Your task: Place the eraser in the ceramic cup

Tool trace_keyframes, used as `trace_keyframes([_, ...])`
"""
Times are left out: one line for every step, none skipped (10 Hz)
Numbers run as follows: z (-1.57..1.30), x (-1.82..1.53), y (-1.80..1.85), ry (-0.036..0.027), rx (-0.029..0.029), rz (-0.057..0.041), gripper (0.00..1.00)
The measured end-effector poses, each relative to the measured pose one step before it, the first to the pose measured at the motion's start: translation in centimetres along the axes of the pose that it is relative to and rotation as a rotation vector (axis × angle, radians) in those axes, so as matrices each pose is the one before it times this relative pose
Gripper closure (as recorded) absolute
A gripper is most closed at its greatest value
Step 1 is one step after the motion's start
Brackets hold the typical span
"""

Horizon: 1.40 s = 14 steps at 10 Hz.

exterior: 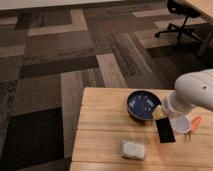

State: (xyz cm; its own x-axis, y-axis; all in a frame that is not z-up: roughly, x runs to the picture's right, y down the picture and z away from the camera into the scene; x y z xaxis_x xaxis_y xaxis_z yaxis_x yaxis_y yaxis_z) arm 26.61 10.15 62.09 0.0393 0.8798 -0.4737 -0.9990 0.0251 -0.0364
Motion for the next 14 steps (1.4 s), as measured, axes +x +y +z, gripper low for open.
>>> trace_keyframes([-0.410, -1.357, -1.719, -0.02119, 0.02894, 0.01540, 1.00])
trace_keyframes([-0.090, -0.654, -0.866, -0.01113, 0.01420, 0.01084, 1.00])
trace_keyframes([-0.081, -0.657, -1.041, -0.01715, 0.01639, 0.01180, 1.00])
trace_keyframes([0.141, -0.954, -0.775, -0.02935, 0.01297, 0.00573, 1.00])
trace_keyframes([0.364, -0.701, -0.564, -0.02819, 0.01360, 0.00482, 1.00])
trace_keyframes([0.235, -0.332, -0.426, -0.02411, 0.01614, -0.00159, 1.00])
trace_keyframes([0.107, -0.236, -0.450, -0.03272, 0.02122, -0.00599, 1.00])
trace_keyframes([0.131, 0.031, -0.532, -0.03307, 0.02550, -0.00595, 1.00])
trace_keyframes([0.208, 0.464, -0.420, -0.01661, 0.02219, -0.00321, 1.00])
trace_keyframes([0.085, 0.453, -0.077, -0.01816, 0.02147, -0.01266, 1.00])
trace_keyframes([0.084, 0.380, -0.048, -0.00853, 0.01027, -0.00541, 1.00])
trace_keyframes([0.123, 0.267, 0.014, -0.00377, 0.00339, -0.00016, 1.00])
trace_keyframes([0.299, 0.453, 0.107, -0.00968, 0.00445, -0.00213, 1.00])
trace_keyframes([0.121, 0.096, 0.149, -0.01073, -0.00006, -0.00056, 1.00])
